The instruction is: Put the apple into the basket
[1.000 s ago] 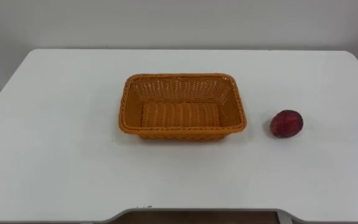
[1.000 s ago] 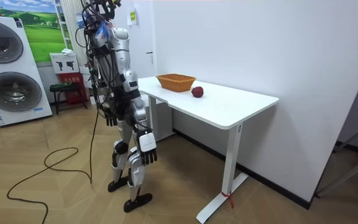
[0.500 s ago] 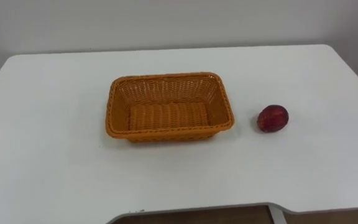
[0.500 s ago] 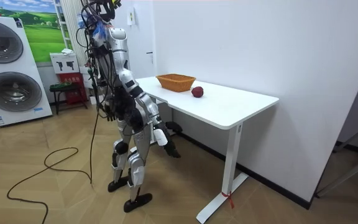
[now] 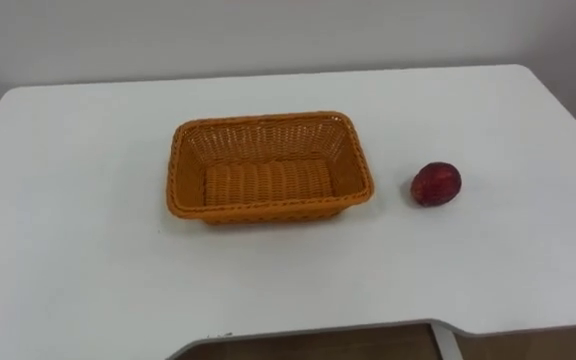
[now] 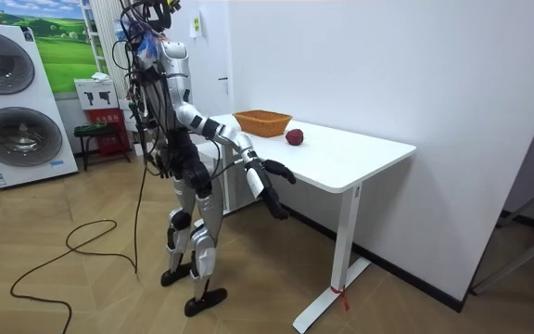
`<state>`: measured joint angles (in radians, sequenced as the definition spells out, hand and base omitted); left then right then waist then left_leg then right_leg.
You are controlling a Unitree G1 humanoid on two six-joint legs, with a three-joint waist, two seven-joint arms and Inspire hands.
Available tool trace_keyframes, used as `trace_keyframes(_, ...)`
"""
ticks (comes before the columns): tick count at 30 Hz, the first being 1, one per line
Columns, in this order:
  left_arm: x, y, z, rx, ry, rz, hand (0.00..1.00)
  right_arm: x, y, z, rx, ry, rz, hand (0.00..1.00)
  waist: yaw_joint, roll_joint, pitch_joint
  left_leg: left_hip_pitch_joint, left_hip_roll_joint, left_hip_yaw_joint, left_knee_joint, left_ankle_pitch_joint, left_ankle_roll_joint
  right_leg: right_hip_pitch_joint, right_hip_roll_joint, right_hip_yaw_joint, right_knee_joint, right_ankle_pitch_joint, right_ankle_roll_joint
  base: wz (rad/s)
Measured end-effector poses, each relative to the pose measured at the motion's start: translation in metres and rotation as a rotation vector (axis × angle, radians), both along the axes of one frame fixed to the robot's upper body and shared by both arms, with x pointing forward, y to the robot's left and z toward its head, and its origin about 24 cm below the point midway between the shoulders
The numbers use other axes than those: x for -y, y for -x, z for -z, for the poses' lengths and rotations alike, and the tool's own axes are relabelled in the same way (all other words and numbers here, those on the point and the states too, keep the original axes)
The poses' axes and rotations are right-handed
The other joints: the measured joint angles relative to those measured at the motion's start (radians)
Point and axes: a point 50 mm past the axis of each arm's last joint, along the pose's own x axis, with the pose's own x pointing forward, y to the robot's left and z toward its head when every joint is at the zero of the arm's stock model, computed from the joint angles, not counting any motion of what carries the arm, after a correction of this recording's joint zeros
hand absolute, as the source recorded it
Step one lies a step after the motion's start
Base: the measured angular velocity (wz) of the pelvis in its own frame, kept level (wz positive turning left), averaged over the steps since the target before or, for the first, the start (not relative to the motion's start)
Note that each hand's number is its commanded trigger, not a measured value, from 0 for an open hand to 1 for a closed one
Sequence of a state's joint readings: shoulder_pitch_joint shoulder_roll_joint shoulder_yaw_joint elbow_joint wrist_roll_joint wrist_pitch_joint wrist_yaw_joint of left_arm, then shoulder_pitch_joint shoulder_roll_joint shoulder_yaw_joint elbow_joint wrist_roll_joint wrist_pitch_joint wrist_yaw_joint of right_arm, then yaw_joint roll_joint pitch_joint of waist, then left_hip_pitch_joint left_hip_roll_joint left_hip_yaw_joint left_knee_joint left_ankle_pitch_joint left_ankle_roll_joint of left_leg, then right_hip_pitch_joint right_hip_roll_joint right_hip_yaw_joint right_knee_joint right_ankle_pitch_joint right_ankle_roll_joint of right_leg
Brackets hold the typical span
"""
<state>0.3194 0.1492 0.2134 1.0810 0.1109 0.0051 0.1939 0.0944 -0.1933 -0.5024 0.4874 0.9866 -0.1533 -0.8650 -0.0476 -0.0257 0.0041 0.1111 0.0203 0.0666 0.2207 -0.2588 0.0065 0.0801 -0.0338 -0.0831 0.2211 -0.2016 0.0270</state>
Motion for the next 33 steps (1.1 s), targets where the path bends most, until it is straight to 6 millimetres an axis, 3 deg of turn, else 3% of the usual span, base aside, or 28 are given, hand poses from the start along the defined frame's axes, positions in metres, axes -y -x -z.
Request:
trace_keyframes(7, 0.001, 0.001, 0.000, -0.006, 0.001, 0.016, 0.00, 0.014, -0.017, -0.059, -0.055, 0.356, 0.047, 0.00, 0.003, 0.002, -0.0004, -0.007, -0.001, -0.010, 0.002, 0.000, 0.000, -0.002, 0.000, -0.008, -0.002, 0.000, 0.000, 0.04)
trace_keyframes(11, 0.003, -0.005, 0.001, 0.001, 0.007, 0.050, 0.00, 0.006, -0.036, -0.101, -0.046, 0.641, 0.024, 0.00, 0.017, 0.004, -0.0033, -0.018, -0.001, -0.011, 0.000, 0.001, 0.000, -0.026, 0.001, -0.004, 0.001, 0.000, 0.000, -0.02)
trace_keyframes(14, 0.005, -0.015, 0.003, 0.007, 0.016, 0.086, 0.00, -0.008, -0.051, -0.116, -0.050, 0.801, -0.083, 0.00, 0.034, -0.004, -0.0049, -0.012, 0.000, -0.008, -0.009, 0.003, 0.000, -0.026, 0.002, -0.002, 0.005, 0.000, 0.000, -0.04)
trace_keyframes(17, 0.008, -0.019, 0.003, 0.011, 0.023, 0.120, 0.00, -0.020, -0.062, -0.119, -0.044, 0.882, -0.214, 0.00, 0.053, -0.011, -0.0069, -0.011, 0.000, -0.007, -0.012, 0.003, 0.000, -0.022, 0.003, -0.001, 0.000, 0.001, -0.001, 0.00)
trace_keyframes(20, 0.009, -0.018, 0.004, 0.000, 0.028, 0.137, 0.00, -0.032, -0.072, -0.115, -0.024, 0.899, -0.359, 0.00, 0.058, -0.021, 0.0029, -0.010, 0.000, -0.007, -0.014, 0.003, 0.000, -0.016, 0.003, -0.002, -0.002, 0.001, -0.001, 0.00)
trace_keyframes(22, 0.008, -0.016, 0.004, -0.017, 0.036, 0.151, 0.00, -0.039, -0.078, -0.112, -0.004, 0.900, -0.456, 0.00, 0.059, -0.021, 0.0053, -0.010, 0.000, -0.007, -0.014, 0.003, 0.000, -0.014, 0.002, -0.003, -0.003, 0.001, -0.001, 0.02)
trace_keyframes(26, 0.010, -0.016, 0.005, -0.021, 0.061, 0.174, 0.00, -0.050, -0.096, -0.108, 0.038, 0.902, -0.659, 0.00, 0.056, -0.007, 0.0110, -0.010, 0.000, -0.013, -0.013, 0.003, 0.000, -0.011, 0.001, -0.009, -0.004, 0.001, -0.001, 0.04)
trace_keyframes(29, 0.011, -0.017, 0.005, -0.018, 0.074, 0.181, 0.00, -0.054, -0.104, -0.108, 0.067, 0.898, -0.774, 0.00, 0.057, 0.002, 0.0098, -0.012, 0.002, -0.014, -0.014, 0.004, 0.000, -0.011, 0.001, -0.014, -0.006, 0.001, -0.001, 0.03)
trace_keyframes(33, 0.009, -0.024, 0.004, -0.001, 0.070, 0.214, 0.00, -0.062, -0.113, -0.109, 0.082, 0.916, -0.946, 0.00, 0.060, -0.005, 0.0087, -0.014, 0.003, -0.016, -0.015, 0.004, -0.001, -0.012, 0.001, -0.024, -0.007, 0.001, -0.001, 0.02)
